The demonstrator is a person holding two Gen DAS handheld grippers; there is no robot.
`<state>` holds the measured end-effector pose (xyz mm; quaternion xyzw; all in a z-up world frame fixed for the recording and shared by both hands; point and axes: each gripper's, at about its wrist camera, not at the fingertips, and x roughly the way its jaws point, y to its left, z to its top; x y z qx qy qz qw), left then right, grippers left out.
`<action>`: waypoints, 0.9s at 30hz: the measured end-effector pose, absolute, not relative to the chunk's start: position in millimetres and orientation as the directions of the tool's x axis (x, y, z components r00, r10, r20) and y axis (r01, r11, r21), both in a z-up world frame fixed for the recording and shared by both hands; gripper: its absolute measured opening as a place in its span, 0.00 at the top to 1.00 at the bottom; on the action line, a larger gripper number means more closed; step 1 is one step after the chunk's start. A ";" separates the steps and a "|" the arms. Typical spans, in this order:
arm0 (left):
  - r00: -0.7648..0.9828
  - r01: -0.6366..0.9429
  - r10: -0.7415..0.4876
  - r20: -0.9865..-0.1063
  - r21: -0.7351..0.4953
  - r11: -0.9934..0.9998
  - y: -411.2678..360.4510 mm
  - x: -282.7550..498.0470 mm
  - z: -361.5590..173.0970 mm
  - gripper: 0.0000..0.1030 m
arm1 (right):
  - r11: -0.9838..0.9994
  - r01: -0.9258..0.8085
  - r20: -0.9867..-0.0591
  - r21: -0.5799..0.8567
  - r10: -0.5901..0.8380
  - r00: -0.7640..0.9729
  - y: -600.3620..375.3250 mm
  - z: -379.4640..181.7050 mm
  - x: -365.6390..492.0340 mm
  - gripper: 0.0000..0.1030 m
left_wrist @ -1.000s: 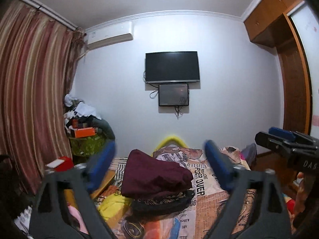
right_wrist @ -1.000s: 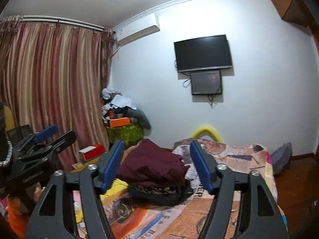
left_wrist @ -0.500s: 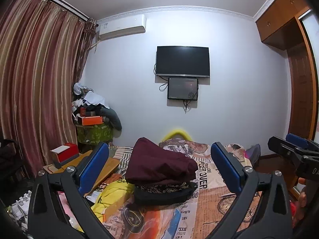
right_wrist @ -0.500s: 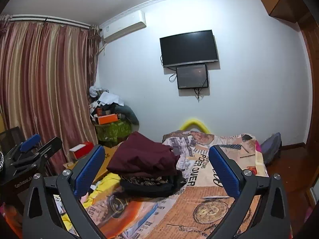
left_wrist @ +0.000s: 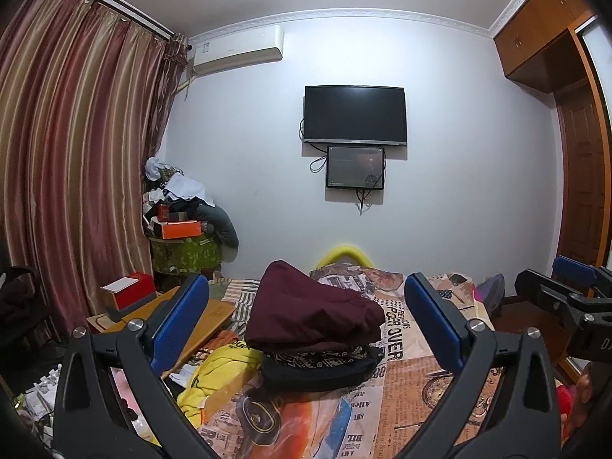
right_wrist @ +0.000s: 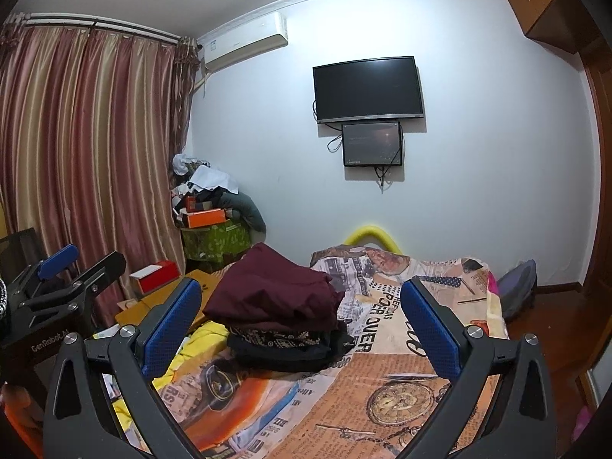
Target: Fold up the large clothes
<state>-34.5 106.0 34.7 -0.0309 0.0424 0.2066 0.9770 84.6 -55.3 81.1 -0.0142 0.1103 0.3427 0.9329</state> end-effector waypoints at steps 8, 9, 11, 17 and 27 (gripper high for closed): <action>0.909 -0.409 0.404 -0.099 -0.028 0.912 100.3 -30.4 32.7 0.00 | 0.761 -0.648 -0.217 0.046 0.640 0.737 -55.8 84.0 80.8 0.00; 0.909 -0.409 0.404 -0.099 -0.028 0.912 100.1 -30.5 32.3 0.00 | 0.761 -0.647 -0.216 0.043 0.640 0.738 -56.4 85.3 80.1 0.00; 0.910 -0.408 0.403 -0.100 -0.028 0.913 100.3 -30.3 31.9 0.00 | 0.763 -0.645 -0.215 0.039 0.637 0.740 -55.0 84.6 79.0 0.00; 0.912 -0.402 0.397 -0.105 -0.030 0.915 99.7 -30.0 29.8 0.00 | 0.770 -0.637 -0.219 0.026 0.626 0.748 -53.6 84.7 78.1 0.00; 0.926 -0.364 0.357 -0.120 -0.037 0.931 99.7 -26.0 29.6 0.00 | 0.775 -0.631 -0.228 0.036 0.622 0.749 -53.3 84.5 79.3 0.00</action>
